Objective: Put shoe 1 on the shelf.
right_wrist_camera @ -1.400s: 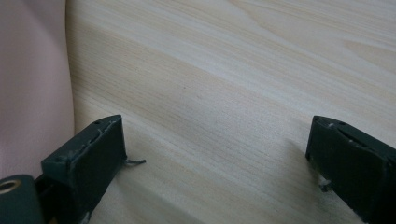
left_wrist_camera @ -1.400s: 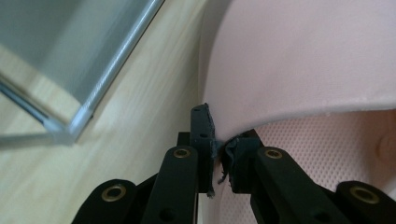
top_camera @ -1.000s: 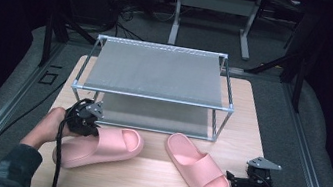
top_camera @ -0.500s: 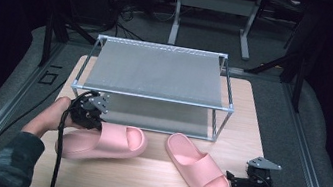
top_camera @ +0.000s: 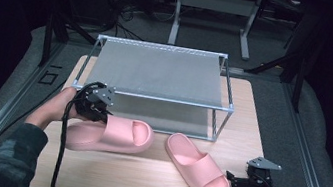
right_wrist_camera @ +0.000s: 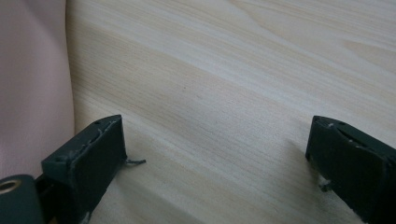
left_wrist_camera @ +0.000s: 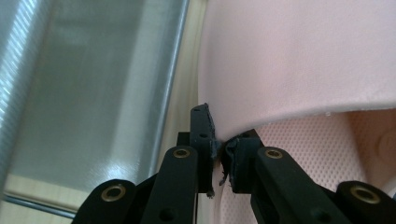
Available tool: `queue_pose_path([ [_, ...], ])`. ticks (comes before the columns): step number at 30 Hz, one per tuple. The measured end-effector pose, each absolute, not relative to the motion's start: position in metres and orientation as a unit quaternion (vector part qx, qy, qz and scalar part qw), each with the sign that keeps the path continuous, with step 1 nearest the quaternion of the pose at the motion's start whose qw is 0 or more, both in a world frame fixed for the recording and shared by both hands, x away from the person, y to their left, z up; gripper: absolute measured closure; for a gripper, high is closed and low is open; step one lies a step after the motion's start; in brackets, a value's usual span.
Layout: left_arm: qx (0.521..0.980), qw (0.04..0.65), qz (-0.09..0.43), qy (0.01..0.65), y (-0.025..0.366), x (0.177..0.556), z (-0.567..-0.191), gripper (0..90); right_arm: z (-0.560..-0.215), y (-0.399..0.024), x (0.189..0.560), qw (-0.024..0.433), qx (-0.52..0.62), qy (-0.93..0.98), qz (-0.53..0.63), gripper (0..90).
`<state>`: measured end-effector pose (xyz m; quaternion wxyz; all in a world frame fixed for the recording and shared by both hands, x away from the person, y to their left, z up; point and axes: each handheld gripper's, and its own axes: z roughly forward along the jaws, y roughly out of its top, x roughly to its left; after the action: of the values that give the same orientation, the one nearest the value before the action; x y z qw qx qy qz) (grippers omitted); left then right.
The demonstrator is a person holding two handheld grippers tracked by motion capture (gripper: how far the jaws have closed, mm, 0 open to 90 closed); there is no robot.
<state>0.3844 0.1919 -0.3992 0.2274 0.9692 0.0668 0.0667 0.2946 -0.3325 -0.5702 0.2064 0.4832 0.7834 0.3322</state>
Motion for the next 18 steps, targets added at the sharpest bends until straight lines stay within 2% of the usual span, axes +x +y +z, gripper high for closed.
queue_pose_path([
  [18,0.968,0.241,0.074,0.022,0.169,0.392,-0.367,83.2,-0.57,-0.333,0.295,0.206,0.483,0.784,0.332,4.5],
])
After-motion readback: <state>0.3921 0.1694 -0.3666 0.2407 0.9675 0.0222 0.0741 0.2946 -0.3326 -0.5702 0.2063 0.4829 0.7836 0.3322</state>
